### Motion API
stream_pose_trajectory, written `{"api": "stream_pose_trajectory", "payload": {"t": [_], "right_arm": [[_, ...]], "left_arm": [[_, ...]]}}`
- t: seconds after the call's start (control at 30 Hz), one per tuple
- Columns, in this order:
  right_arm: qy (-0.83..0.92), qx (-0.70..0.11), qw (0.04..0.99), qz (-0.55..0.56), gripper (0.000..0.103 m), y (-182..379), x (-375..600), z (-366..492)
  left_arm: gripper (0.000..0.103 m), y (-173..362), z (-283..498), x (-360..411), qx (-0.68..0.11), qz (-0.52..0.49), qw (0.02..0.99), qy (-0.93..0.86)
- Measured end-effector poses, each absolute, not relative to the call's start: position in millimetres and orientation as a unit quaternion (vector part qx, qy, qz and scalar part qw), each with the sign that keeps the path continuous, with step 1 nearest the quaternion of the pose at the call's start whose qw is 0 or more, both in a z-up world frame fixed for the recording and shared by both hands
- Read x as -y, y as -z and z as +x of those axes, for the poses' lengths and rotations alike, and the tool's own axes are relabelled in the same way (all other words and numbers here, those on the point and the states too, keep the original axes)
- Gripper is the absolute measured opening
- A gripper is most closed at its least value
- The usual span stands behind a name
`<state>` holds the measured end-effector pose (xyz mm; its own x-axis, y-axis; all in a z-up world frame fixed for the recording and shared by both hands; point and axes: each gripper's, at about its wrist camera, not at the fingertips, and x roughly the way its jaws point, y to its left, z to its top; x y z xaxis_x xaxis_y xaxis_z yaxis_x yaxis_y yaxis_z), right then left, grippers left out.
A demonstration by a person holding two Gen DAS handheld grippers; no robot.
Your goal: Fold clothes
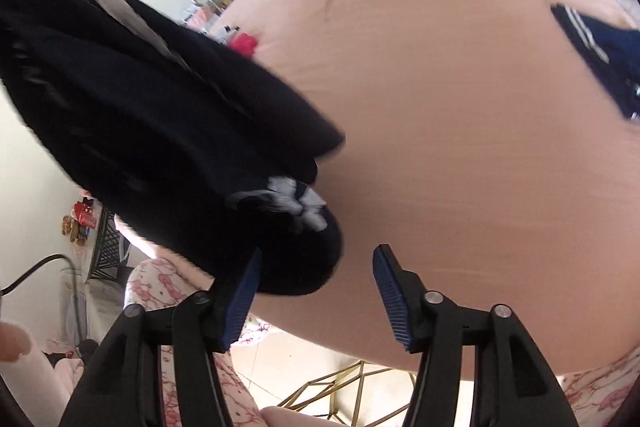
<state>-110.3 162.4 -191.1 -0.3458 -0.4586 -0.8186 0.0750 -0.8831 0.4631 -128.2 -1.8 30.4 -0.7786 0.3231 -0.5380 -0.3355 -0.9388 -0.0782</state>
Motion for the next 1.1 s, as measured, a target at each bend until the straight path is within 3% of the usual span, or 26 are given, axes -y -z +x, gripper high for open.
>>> {"api": "stream_pose_trajectory", "payload": {"t": [0.03, 0.1, 0.33, 0.63, 0.77, 0.83, 0.97, 1.1], "right_arm": [[0.802, 0.169, 0.161, 0.550, 0.013, 196.0, -162.2, -110.1], [0.821, 0.148, 0.146, 0.532, 0.006, 188.0, -165.8, -105.4], [0.907, 0.054, 0.079, 0.409, 0.004, 97.2, -180.7, -82.1], [0.933, 0.079, 0.074, 0.344, 0.004, 39.0, -189.1, -71.0], [0.949, 0.064, 0.082, 0.299, 0.004, -23.5, -197.0, -78.3], [0.954, 0.016, 0.052, 0.296, 0.004, -28.9, -198.2, -98.0], [0.937, 0.022, 0.048, 0.346, 0.004, -16.9, -222.6, -164.3], [0.947, 0.008, 0.031, 0.320, 0.004, -43.5, -238.0, -189.8]], "left_arm": [[0.007, -30.0, -125.8, 4.3, -0.010, -0.284, 0.174, -0.943], [0.007, -28.4, -120.6, 12.3, -0.005, -0.285, 0.169, -0.944], [0.007, -25.3, -105.7, 40.7, 0.030, -0.283, 0.142, -0.948], [0.007, 5.0, -101.6, 51.3, 0.041, -0.331, 0.145, -0.932], [0.007, 0.2, -106.0, 49.3, 0.048, -0.317, 0.173, -0.931], [0.007, 8.1, -130.3, 47.1, 0.047, -0.334, 0.167, -0.927], [0.007, 22.3, -187.8, 38.0, 0.033, -0.360, 0.162, -0.918], [0.007, -17.7, -206.1, 28.7, 0.000, -0.314, 0.162, -0.935]]}}
